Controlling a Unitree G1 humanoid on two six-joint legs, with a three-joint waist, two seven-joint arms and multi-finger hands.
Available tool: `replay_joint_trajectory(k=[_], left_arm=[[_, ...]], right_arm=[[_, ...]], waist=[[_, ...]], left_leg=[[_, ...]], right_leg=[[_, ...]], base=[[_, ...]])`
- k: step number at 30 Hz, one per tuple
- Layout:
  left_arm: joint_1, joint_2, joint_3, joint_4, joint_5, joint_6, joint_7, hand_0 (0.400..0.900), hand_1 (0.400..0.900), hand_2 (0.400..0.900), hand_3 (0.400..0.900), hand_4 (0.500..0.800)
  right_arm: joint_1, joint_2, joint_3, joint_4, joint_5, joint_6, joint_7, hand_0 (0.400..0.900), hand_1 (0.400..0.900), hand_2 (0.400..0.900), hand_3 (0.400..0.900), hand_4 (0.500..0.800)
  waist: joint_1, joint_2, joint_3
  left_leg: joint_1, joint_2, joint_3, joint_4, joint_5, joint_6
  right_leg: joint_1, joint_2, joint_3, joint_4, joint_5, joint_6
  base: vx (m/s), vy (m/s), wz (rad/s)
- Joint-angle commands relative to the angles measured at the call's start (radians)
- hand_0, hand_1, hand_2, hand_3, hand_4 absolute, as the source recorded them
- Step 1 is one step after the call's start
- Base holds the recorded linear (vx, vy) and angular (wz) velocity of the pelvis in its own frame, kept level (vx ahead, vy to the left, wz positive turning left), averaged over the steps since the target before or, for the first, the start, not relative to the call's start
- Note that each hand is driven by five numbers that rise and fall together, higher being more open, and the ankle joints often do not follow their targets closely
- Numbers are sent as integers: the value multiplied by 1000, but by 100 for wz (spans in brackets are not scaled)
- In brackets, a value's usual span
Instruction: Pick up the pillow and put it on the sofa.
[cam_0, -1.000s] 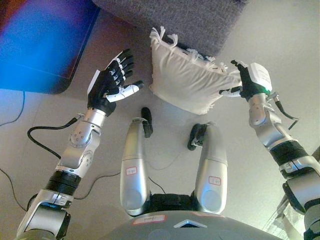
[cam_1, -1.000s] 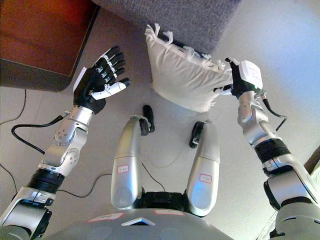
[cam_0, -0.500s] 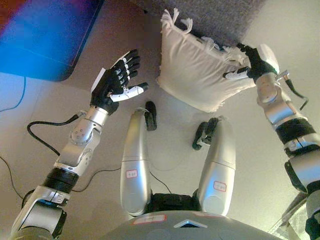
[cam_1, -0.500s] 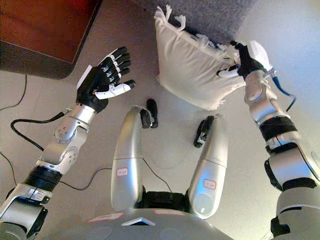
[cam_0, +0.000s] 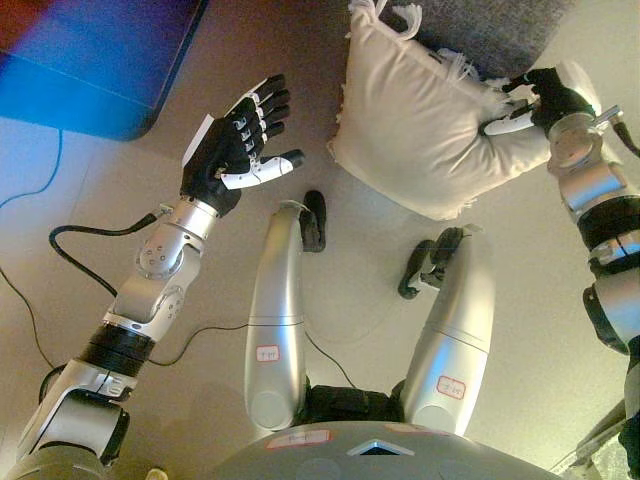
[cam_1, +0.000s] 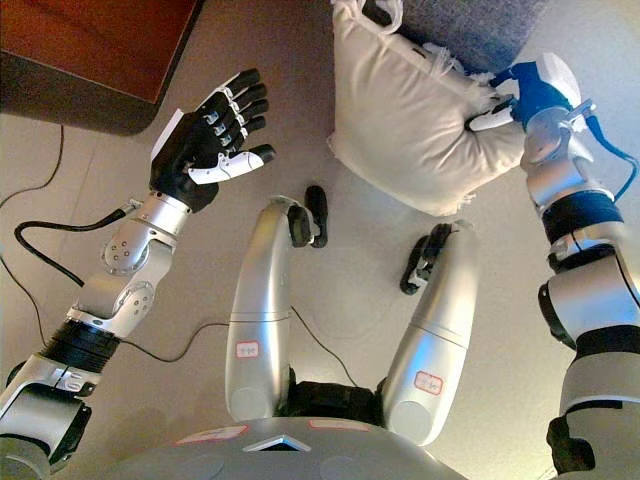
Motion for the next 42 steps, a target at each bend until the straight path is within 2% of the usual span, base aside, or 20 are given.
replay_joint_trajectory(k=[1,2,5,9,14,15,16,19,24,30,37,40,42], left_arm=[[-73,2,39,-101,-33,-66,-14,900,900,900,900,800],[-76,4,42,-103,-37,-60,-20,900,900,900,900,800],[-72,2,46,-117,-37,-42,-27,900,900,900,900,800],[-65,3,54,-124,-38,-29,-42,900,900,900,900,800],[-37,19,66,-140,-44,-8,-68,900,900,900,900,800],[-35,20,67,-142,-45,-6,-70,900,900,900,900,800],[-33,23,70,-145,-48,1,-76,900,900,900,900,800],[-27,28,74,-153,-49,13,-85,900,900,900,900,800],[1,34,89,-161,-54,16,-99,900,900,900,900,800],[48,28,105,-161,-43,0,-98,900,900,900,900,800],[66,16,97,-135,-24,-39,-54,900,900,900,900,800],[60,9,85,-117,-17,-43,-21,900,900,900,900,800],[55,2,82,-103,-7,-23,-5,900,900,900,900,800]], right_arm=[[-137,-34,14,49,45,63,81,900,900,900,900,800],[-141,-35,25,68,56,86,111,900,900,900,900,800],[-147,-31,22,94,103,123,126,900,900,900,900,800],[-149,-21,12,115,96,141,141,900,900,900,900,800],[-142,-23,13,136,74,164,204,900,900,900,900,800],[-141,-22,14,137,78,164,209,853,853,853,853,772],[-139,-21,14,139,84,163,220,400,400,400,400,500],[-135,-15,6,138,101,148,216,400,400,400,400,500],[-119,-6,-20,104,157,101,154,400,400,400,400,500],[-58,2,-53,6,171,34,90,400,400,400,400,500],[-15,3,-43,-122,93,-12,33,400,400,400,400,500],[-11,1,-33,-178,40,-30,-2,400,400,400,400,500],[-9,-1,-24,-218,-30,-19,-27,400,400,400,400,500]], waist=[[24,66,0],[27,67,0],[32,67,0],[38,67,0],[46,68,0],[47,68,0],[49,68,0],[53,66,0],[58,61,0],[50,43,0],[34,20,0],[28,11,0],[26,2,0]], left_leg=[[68,-39,108,156,-264,58],[59,-41,107,159,-264,59],[51,-44,105,159,-259,60],[46,-43,102,168,-253,61],[47,-42,98,193,-248,64],[47,-42,98,195,-247,65],[47,-42,96,199,-247,66],[46,-44,92,206,-244,67],[60,-38,86,192,-231,69],[140,-9,79,93,-191,62],[290,30,101,-115,-115,44],[366,36,108,-226,-78,37],[422,37,113,-301,-58,32]], right_leg=[[-16,42,-55,16,57,-43],[-24,40,-56,17,57,-45],[-30,39,-58,12,64,-46],[-31,33,-60,12,74,-46],[-28,22,-59,34,81,-45],[-28,20,-59,36,82,-45],[-27,18,-58,39,82,-45],[-26,15,-57,43,88,-43],[-9,12,-57,15,108,-38],[69,39,-56,-115,164,-22],[199,74,-58,-332,254,5],[265,82,-60,-434,288,9],[320,85,-64,-505,311,11]], base=[[0,0,0],[-6,0,4],[4,-1,3],[32,-4,3],[59,-4,6],[49,-13,7],[32,-6,5],[28,-2,5],[0,0,0],[-1,41,-13],[-34,64,-17],[-42,65,-12],[-27,56,-7]])
